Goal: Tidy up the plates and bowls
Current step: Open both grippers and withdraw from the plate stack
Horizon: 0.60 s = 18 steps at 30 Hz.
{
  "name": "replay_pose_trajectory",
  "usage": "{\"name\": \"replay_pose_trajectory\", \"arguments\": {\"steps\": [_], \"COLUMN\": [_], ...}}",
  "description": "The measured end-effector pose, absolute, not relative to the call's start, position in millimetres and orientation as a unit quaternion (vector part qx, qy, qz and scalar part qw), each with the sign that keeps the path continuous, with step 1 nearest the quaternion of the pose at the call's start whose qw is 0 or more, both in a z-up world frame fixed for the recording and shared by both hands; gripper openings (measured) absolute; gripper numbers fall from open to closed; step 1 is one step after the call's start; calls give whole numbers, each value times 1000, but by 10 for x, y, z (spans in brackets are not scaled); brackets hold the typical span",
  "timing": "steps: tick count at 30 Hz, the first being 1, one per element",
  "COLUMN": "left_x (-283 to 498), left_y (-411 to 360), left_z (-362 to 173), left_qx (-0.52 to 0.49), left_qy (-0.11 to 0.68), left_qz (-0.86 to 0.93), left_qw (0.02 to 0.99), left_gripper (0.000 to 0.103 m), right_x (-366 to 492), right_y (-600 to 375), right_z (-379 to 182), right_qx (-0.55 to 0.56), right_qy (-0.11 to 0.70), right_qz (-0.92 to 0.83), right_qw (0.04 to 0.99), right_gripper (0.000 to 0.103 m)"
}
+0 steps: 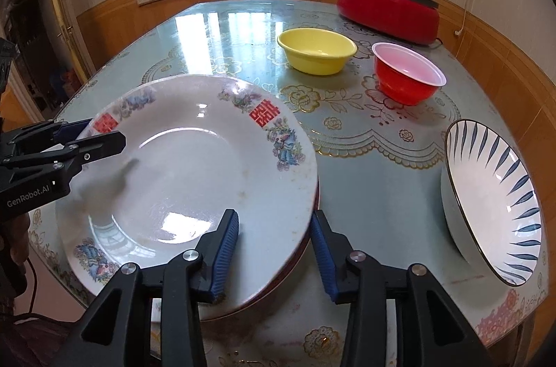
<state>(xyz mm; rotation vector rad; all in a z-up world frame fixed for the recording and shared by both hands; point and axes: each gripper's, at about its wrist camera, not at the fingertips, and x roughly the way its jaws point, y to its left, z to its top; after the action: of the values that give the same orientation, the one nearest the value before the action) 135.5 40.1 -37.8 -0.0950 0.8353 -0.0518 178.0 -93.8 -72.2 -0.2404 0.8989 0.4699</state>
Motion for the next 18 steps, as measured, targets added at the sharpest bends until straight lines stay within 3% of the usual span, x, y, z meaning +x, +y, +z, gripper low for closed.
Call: {"name": "replay_pose_trajectory", "arguments": {"steps": [18], "left_x": [1313], "left_y": [398], "left_z": [-341], "left_qx": [-52], "left_qy": [391], "left_qz": [-5], "left_qw": [919], "left_gripper": [48], "right_x": [1812], "right_y": [-911], "right_z": [-722], "right_qx": [-113], "right_qy": [440], "right_qz": [220], "right_qw": [863], "right_gripper": [43]}}
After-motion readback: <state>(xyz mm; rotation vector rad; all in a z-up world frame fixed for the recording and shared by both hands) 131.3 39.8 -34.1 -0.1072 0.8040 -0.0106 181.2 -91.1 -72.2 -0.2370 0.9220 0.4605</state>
